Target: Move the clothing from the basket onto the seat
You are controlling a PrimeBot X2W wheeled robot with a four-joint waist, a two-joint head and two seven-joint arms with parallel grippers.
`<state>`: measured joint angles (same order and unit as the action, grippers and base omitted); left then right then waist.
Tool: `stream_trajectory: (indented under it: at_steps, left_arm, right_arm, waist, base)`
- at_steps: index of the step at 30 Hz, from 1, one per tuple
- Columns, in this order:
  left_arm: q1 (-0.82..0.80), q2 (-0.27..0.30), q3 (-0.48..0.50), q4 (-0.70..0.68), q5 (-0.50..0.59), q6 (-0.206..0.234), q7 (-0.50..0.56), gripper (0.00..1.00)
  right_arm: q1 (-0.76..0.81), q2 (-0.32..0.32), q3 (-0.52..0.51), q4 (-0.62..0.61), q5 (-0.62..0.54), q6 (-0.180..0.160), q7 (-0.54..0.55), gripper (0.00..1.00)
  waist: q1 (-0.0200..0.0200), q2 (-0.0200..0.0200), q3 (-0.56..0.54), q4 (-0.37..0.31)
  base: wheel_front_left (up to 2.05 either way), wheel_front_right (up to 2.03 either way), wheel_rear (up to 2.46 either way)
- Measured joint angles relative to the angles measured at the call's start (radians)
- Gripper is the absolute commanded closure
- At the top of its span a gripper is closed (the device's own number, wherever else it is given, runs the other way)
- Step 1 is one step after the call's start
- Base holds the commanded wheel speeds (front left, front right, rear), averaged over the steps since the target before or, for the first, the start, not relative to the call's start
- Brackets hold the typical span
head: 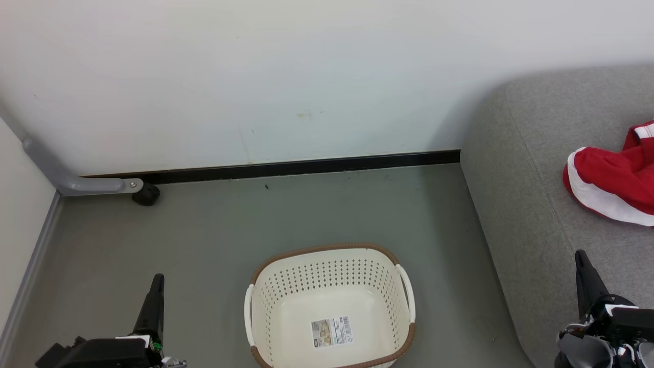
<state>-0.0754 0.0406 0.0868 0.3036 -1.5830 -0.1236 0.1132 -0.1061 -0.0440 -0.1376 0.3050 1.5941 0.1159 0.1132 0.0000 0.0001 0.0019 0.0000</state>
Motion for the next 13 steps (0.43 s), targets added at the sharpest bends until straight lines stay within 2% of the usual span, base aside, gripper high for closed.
stream_trajectory:
  at_steps: [13]
  left_arm:
    - [0.000,0.000,0.000,-0.001,0.000,0.000,0.000,1.00]
  right_arm:
    - [0.002,0.000,0.000,0.000,0.000,0.000,0.000,1.00]
  waist:
    - [0.0000,0.0000,0.000,0.000]
  base:
    - [0.00,0.00,0.00]
